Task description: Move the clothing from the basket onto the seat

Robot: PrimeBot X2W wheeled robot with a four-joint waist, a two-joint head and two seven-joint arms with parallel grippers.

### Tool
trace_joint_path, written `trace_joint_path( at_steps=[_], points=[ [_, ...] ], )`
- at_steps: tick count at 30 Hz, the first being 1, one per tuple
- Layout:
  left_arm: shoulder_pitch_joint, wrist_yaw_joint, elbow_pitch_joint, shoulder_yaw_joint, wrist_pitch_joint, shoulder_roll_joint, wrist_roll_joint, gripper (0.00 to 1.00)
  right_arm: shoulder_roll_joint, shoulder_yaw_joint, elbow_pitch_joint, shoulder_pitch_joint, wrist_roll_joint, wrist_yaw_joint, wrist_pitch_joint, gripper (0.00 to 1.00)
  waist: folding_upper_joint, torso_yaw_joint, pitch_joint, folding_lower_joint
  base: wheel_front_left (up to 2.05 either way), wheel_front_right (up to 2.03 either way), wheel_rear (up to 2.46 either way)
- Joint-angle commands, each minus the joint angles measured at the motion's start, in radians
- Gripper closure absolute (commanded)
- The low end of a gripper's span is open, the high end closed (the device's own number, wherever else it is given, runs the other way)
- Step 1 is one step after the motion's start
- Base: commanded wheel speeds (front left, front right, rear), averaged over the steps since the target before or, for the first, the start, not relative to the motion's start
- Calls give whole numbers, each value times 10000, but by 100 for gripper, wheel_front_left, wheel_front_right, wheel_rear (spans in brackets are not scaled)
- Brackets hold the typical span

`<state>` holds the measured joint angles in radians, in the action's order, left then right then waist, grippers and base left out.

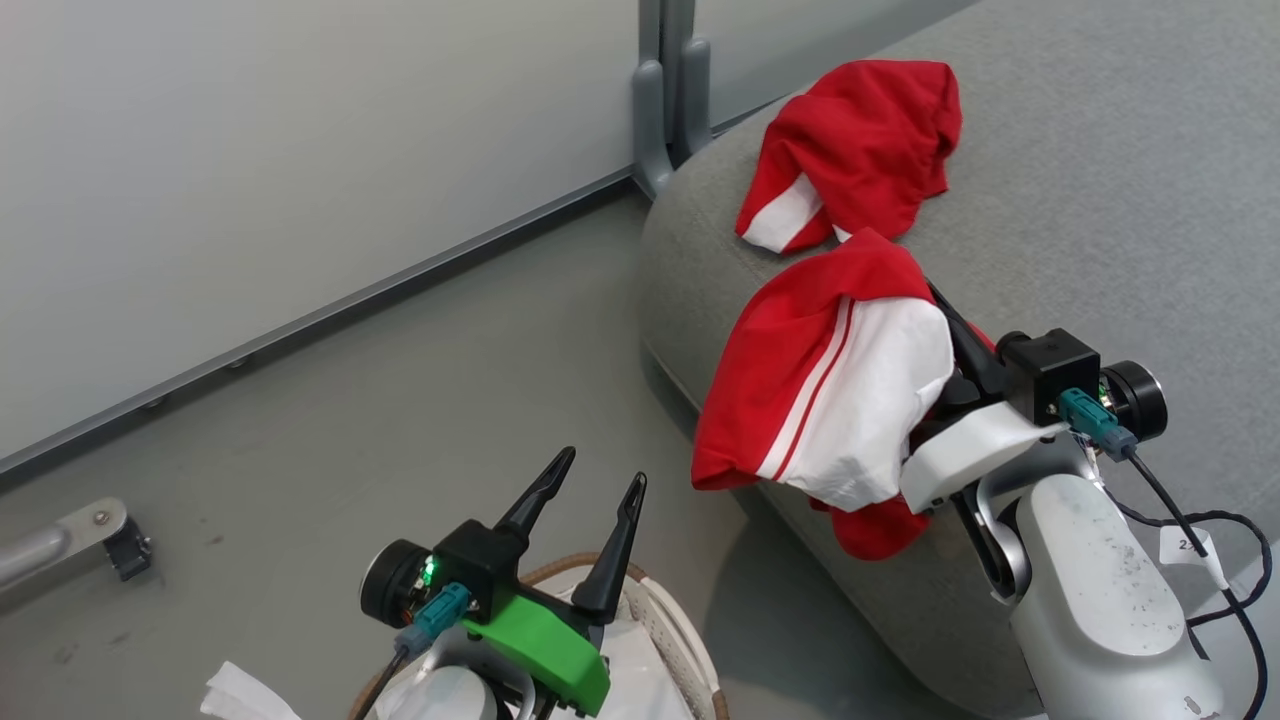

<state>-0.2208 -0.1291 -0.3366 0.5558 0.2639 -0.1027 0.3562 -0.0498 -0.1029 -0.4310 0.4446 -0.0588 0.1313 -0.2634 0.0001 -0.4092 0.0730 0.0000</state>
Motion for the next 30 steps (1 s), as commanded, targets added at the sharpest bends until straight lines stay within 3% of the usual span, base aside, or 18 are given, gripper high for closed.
trace_joint_path(
  at_steps=[1,8,18,30],
  points=[
    [-179,-22,-20,-7,7,-76,-95,0,-16,35,66,-83,-3,-11,-18,100,-1,-684,336,0,0,0,0],
    [-255,-23,21,73,7,-124,-134,0,-15,181,112,-56,-47,-11,-18,100,-1,-808,504,0,0,0,0],
    [-410,-23,221,263,7,-232,-142,0,-114,1030,-272,1099,573,-11,-18,100,-1,-295,952,0,0,0,0],
    [-1100,-23,416,387,5,-678,-362,0,-1517,2614,-780,4369,644,-11,-18,100,-1,656,2633,0,0,0,0]
  ],
)
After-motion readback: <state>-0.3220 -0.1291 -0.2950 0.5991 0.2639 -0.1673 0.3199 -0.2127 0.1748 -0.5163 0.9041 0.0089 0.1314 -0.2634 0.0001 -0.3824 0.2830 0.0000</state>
